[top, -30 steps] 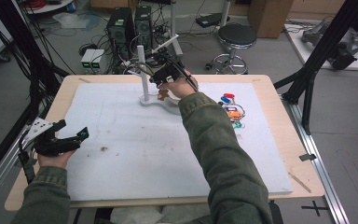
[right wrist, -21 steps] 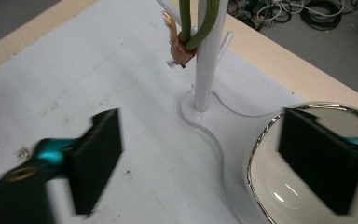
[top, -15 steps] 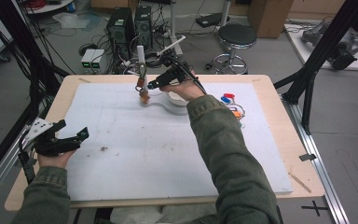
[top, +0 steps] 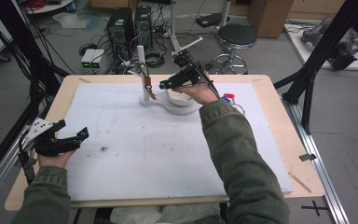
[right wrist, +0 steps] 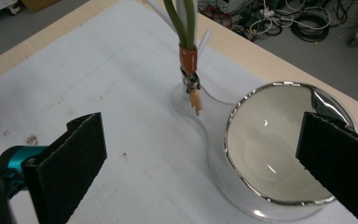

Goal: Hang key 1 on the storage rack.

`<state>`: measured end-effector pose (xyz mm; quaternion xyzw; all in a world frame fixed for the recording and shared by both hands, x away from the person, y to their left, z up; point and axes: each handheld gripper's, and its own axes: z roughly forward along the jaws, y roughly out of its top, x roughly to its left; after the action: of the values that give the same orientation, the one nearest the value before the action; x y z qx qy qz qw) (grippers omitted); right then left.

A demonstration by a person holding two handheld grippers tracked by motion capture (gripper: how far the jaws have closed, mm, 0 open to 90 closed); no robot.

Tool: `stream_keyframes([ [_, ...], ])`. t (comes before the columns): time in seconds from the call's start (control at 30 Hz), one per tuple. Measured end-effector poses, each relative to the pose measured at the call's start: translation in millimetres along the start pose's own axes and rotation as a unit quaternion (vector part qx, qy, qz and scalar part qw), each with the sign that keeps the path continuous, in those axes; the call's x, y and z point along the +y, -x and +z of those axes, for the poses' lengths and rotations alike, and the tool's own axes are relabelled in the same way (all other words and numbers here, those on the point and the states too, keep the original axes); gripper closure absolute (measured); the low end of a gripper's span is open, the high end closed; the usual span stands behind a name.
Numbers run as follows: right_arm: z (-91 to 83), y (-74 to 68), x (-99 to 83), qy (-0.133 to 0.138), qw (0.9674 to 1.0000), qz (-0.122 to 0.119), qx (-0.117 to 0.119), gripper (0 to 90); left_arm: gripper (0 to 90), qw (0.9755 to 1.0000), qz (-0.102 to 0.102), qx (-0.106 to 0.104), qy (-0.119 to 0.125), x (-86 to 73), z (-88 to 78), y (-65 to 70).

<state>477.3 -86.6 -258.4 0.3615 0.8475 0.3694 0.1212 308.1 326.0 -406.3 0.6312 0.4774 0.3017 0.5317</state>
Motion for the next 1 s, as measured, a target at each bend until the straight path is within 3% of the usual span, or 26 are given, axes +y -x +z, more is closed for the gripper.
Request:
stream_keyframes([
  [0.13, -4.9, 5.7, -7.9, -0.005, 0.9999, -0.001, -0.011, 0.8, 1.7, 1.0, -0.001, 0.0, 0.0, -0.1, 0.5, 0.4],
  [0.27, -11.5, 11.5, -15.8, 0.007, 0.9999, 0.003, -0.013, 0.8, 1.7, 1.0, -0.001, 0.001, 0.0, -0.1, 0.7, 0.1],
  [0.77, -19.5, 45.2, -68.4, 0.009, 0.9985, 0.038, -0.038, 0.8, 1.7, 1.0, -0.001, 0.001, -0.001, -0.2, 1.0, 0.9],
  [0.93, -23.7, 56.0, -80.0, 0.019, 0.9976, 0.05, -0.044, 0.8, 1.7, 0.9992, -0.035, -0.011, 0.016, 0.0, -0.5, -1.3],
  [1.0, -24.0, 62.2, -86.0, 0.018, 0.997, 0.055, -0.052, 0.8, 1.7, 0.9996, -0.026, -0.004, 0.011, -0.4, -0.2, -1.6],
])
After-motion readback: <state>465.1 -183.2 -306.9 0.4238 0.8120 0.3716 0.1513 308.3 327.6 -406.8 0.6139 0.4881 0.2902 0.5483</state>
